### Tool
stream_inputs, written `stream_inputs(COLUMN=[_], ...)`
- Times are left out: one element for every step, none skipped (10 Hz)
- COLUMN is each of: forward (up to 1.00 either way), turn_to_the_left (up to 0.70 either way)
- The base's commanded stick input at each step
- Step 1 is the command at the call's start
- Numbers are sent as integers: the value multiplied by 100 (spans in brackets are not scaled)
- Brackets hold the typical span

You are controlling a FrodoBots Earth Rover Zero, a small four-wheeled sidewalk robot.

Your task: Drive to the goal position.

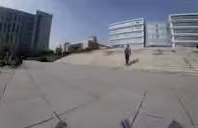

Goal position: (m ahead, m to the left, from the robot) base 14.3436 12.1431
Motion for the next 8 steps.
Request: stream_inputs(forward=[100, 100, 100, 100, 100, 100, 100, 100], turn_to_the_left=[40, 40, 40, 35, 7, 9, 3, 0])
